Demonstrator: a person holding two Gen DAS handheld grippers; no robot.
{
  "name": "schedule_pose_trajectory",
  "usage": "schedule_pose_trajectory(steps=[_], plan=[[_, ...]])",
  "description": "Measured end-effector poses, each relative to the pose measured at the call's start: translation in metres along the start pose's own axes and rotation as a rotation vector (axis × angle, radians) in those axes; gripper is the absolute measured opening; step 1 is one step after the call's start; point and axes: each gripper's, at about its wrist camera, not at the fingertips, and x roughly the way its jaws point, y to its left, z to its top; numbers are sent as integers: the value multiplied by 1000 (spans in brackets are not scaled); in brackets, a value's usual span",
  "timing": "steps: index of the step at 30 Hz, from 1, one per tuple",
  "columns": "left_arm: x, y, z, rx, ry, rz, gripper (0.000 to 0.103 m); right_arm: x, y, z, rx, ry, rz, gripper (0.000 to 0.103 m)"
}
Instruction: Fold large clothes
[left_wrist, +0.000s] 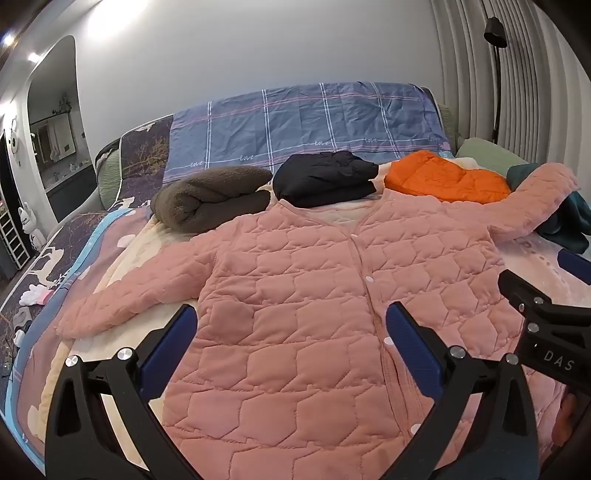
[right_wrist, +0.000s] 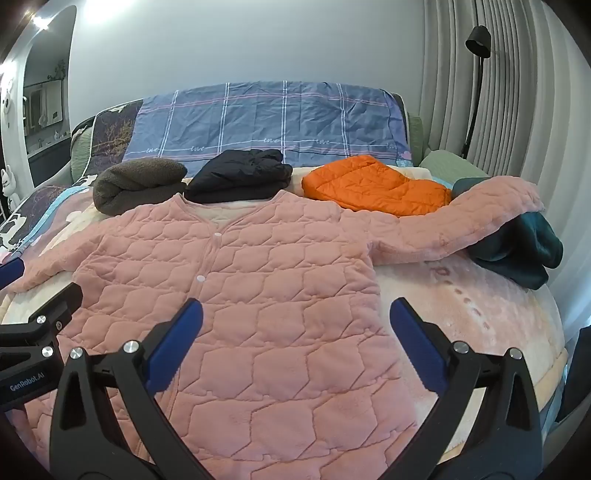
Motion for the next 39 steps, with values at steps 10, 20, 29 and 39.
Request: schedule_pose_trajectory(steps=[10,20,29,39], plan=[[0,-2,-2,-4,7,-3,102,1,0,0,-1,4,-1,101],[6,0,-5,-8,23,-7,102,3,1,-2,0,19,6,101],[14,3,-10,-28,77,5,102,9,0,-6,12,62,13,101],[20,4,-13,-29,108,-1,102,27,7,-14,-16,175,22,101]])
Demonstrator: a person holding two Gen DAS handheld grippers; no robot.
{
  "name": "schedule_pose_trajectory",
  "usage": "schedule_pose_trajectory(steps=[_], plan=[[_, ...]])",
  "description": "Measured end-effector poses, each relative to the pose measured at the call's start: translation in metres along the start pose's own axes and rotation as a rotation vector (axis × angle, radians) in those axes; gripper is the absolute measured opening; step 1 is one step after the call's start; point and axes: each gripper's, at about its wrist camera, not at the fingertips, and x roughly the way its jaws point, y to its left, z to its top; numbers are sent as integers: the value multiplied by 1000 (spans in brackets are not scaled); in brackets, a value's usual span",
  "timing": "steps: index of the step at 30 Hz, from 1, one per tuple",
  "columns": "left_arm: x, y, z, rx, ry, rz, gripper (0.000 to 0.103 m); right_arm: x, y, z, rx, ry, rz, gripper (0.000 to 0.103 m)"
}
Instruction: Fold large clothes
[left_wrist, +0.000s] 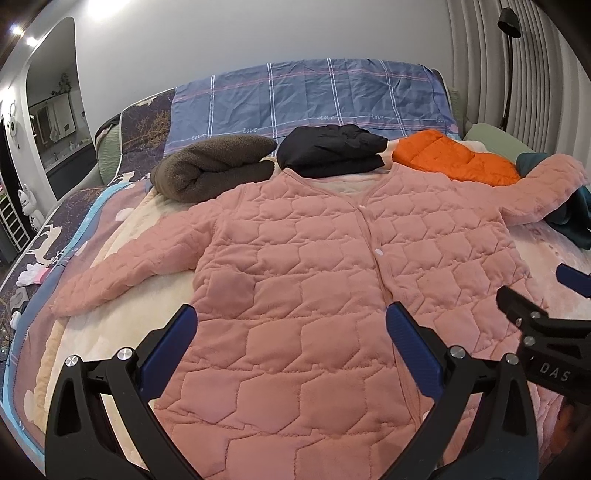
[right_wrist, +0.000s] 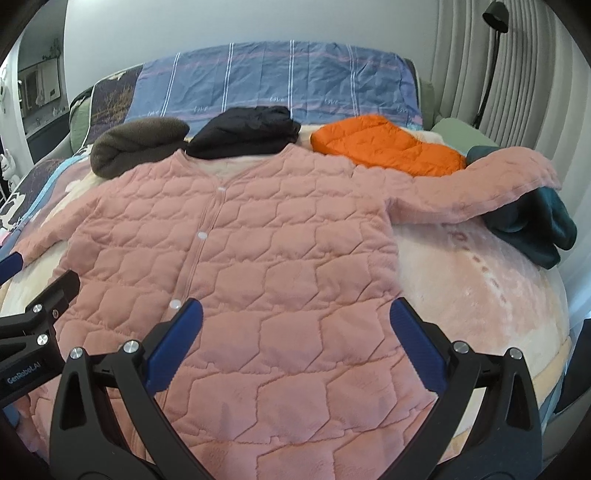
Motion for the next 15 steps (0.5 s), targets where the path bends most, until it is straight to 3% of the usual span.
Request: schedule_pose_trajectory(steps=[6,15], plan=[[5,0,-1,-10,24,-16,102,7,3,-3,2,44,14,101],[5,-1,1,-35,19,-21,102,3,1,-1,5,11,10,101]])
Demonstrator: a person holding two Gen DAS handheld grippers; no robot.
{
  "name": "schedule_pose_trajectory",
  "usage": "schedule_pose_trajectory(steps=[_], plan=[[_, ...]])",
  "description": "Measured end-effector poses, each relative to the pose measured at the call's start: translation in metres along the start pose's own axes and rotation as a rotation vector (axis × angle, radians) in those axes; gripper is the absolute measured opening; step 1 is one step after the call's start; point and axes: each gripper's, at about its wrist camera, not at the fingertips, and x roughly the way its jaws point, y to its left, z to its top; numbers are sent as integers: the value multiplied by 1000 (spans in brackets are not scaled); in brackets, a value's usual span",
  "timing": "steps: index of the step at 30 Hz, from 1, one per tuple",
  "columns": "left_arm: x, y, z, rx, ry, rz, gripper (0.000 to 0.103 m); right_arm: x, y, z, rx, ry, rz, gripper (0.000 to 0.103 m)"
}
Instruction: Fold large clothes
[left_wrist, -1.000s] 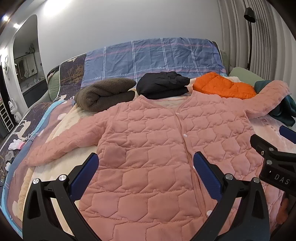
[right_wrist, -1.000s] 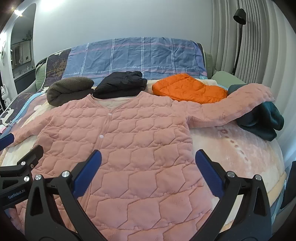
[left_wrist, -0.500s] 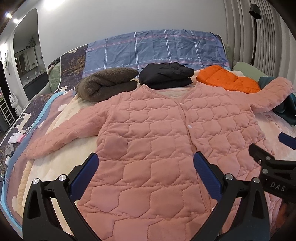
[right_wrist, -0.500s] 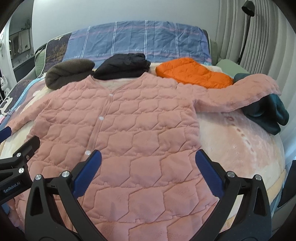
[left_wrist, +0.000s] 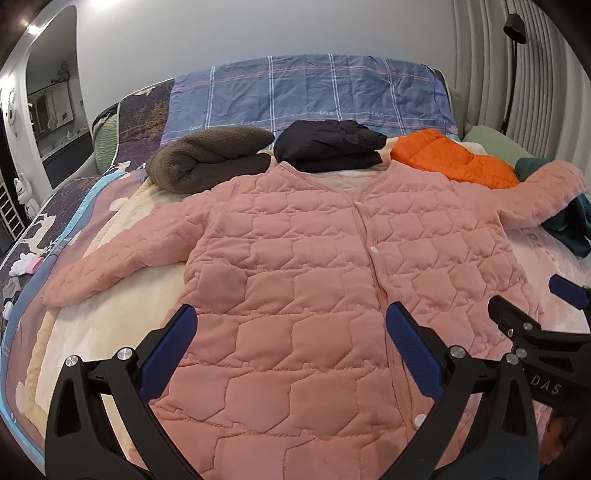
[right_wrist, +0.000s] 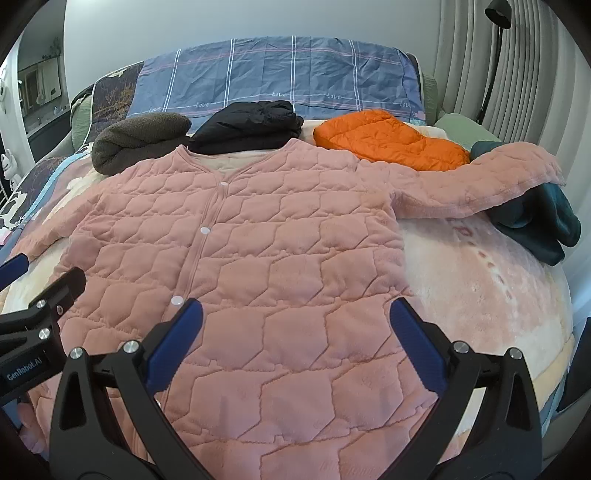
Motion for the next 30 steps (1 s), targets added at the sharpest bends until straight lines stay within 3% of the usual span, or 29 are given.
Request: schedule_pose_trajectory(steps=[20,30], plan=[[5,-2,-1,4,47,23,102,0,-2,-1,16,-16,-5,101],[6,-1,-2,6,58,27,102,2,-2,0,37,12,48,101]])
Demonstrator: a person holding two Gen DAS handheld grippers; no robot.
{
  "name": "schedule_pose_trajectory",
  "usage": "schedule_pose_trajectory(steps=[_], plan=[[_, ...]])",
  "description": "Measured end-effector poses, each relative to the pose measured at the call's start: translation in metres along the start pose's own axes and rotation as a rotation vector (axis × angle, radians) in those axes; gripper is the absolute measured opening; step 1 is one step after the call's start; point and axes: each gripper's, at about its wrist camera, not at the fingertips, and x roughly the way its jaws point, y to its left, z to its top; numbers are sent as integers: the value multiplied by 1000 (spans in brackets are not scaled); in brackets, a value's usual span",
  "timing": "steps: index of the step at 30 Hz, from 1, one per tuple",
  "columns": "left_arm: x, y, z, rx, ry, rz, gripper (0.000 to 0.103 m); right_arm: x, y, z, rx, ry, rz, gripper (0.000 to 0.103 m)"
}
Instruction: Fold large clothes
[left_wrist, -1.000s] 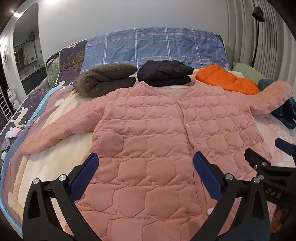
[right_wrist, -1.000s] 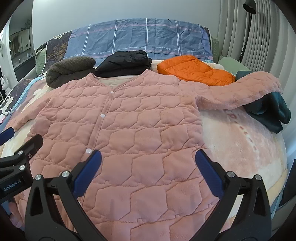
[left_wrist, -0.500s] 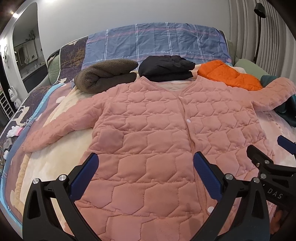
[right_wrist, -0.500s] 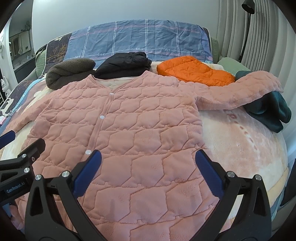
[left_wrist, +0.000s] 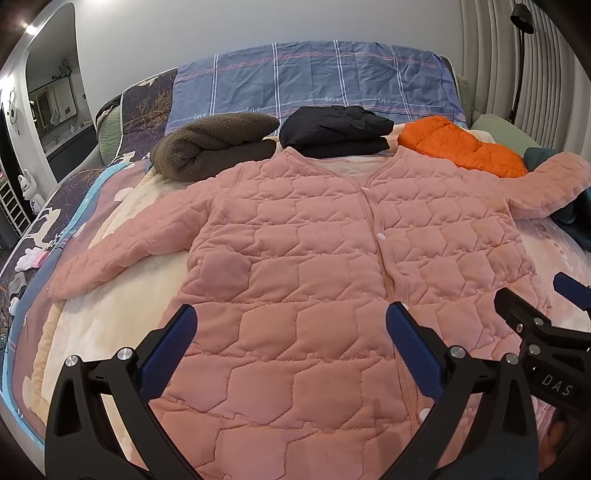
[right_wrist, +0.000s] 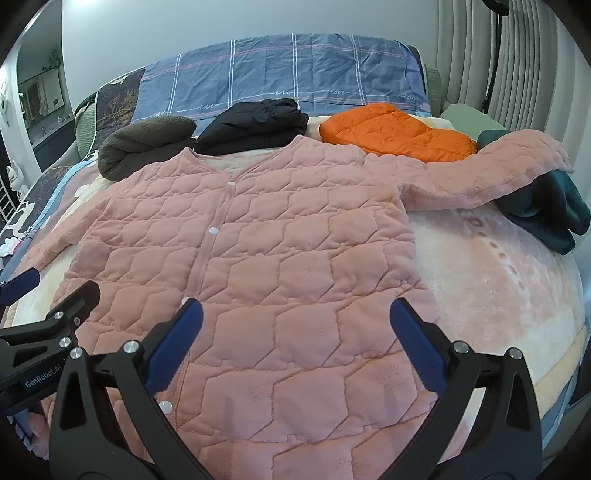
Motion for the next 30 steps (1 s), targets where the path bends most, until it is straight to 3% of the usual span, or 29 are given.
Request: schedule_pose_trajectory(steps=[12,25,30], plan=[[1,1,1,10,0,-2,102,-2,6,2,-32,-11,-13,101],[3,3,0,-1,-6,-46,102,-2,7,2,-33,-12,-20,101],[2,5,-1,-14,-7,-96,102,0,7,2,-32,-6,-30,101]])
